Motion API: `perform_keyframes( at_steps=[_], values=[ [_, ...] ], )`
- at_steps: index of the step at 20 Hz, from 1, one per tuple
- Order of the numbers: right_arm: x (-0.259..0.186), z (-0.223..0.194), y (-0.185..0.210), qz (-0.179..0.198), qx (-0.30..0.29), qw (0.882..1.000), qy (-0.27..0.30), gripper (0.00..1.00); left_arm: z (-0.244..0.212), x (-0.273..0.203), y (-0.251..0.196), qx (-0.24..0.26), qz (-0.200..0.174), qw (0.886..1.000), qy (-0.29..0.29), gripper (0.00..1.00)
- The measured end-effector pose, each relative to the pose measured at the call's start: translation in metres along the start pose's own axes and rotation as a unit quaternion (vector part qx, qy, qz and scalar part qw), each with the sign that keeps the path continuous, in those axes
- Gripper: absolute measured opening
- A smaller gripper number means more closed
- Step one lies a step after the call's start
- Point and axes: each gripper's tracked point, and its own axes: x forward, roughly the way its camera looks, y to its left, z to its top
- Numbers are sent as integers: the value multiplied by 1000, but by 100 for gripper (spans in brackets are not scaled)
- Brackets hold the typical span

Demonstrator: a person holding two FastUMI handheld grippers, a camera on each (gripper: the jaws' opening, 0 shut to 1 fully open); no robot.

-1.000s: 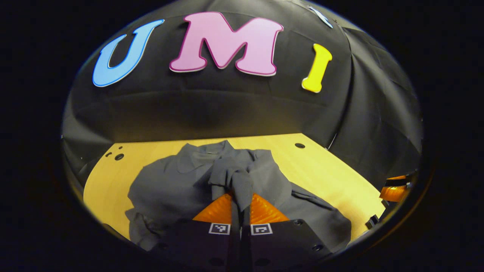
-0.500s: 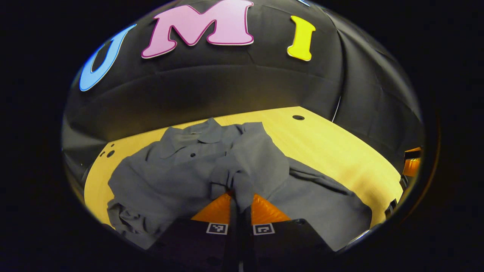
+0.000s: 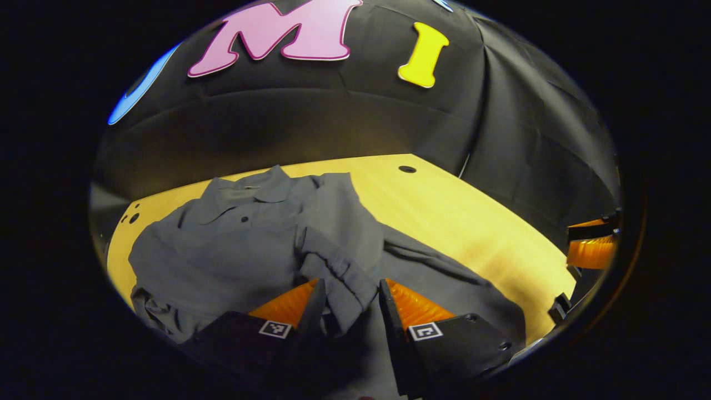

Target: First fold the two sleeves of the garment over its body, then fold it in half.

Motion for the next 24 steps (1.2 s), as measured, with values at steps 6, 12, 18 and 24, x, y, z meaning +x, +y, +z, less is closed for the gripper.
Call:
perform_keyframes(
  at_steps=[6, 12, 18, 24],
  values=[
    [-7, -6, 22, 17, -7, 1000, 3, 82, -7, -59, 0, -26, -32, 999, -1, 81],
    [-21, -42, 39, 25, -6, 999, 40, 91, -36, -144, 73, -77, 24, 997, -1, 93],
    [-31, -74, 55, 15, -18, 997, 72, 99, -85, -212, 153, -110, 86, 990, 35, 94],
    [-36, -106, 61, -1, -20, 994, 103, 99, -143, -260, 219, -105, 155, 979, 84, 96]
  ],
)
